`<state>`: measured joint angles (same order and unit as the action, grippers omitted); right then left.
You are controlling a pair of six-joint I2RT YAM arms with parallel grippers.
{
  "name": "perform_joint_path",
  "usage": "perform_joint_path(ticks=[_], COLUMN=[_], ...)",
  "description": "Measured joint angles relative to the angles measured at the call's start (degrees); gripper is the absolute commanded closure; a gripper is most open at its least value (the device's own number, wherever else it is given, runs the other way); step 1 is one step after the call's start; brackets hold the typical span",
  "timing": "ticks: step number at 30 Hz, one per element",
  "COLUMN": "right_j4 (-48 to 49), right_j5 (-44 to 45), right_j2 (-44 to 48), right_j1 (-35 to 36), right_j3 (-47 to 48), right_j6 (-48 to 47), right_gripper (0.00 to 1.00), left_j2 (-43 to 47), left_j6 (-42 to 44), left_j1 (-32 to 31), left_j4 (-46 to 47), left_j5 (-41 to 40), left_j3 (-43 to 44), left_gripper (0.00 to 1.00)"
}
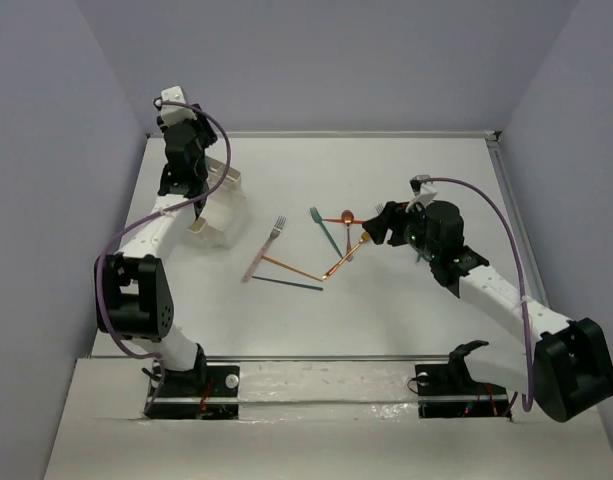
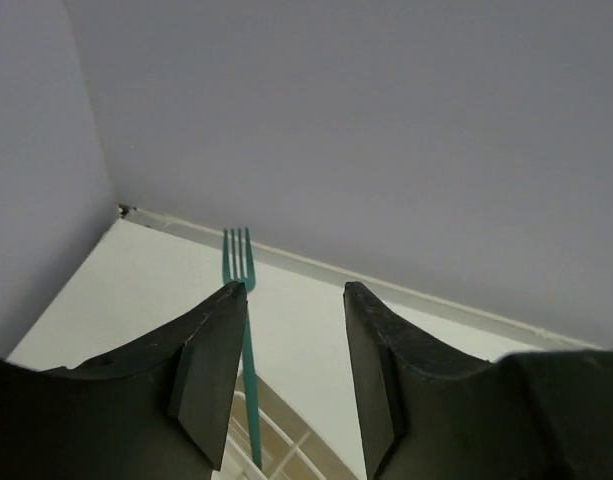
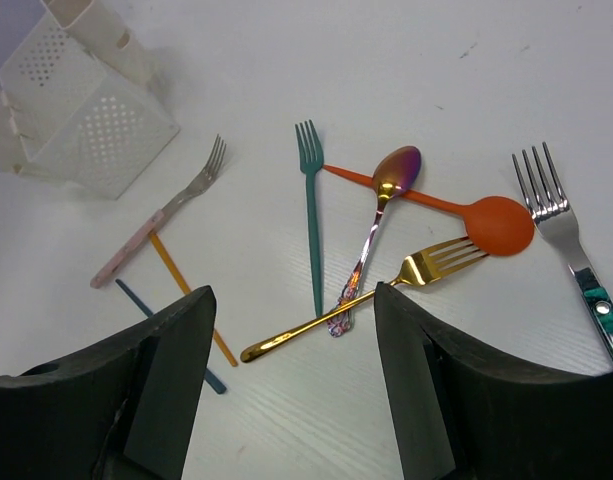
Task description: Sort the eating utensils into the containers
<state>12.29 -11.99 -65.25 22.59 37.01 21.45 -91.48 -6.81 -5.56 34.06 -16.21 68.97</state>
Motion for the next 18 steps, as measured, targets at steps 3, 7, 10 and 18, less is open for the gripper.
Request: perform_joint_path(ticks=[3, 7, 10, 18], right_j4=[-0.3, -0.4, -0.5, -1.9], right_j5=[0.4, 0.5, 0.5, 1.6], right_j2=[-0.9, -1.6, -1.6, -0.8], right_j1=[0.0, 0.0, 0.0, 0.0], right_j3=[0.0, 0.0, 0.0, 0.0], right_j6=[0.1, 0.4, 0.5, 0.4], right_gripper=[0.37, 0.39, 0.39, 0.36], left_j2=[2.1, 6.2, 9.3, 10.8], left_j6=[-2.8, -5.4, -6.6, -9.7], left_j1=[-3.2, -9.6, -14.2, -22.6], left_j4=[-6.5, -14.7, -20.7, -33.8], left_j5=[1.1, 2.7, 4.2, 7.1], left_j3=[0.1, -1.0, -2.2, -11.3], left_gripper=[0.63, 0.67, 0.71, 0.6])
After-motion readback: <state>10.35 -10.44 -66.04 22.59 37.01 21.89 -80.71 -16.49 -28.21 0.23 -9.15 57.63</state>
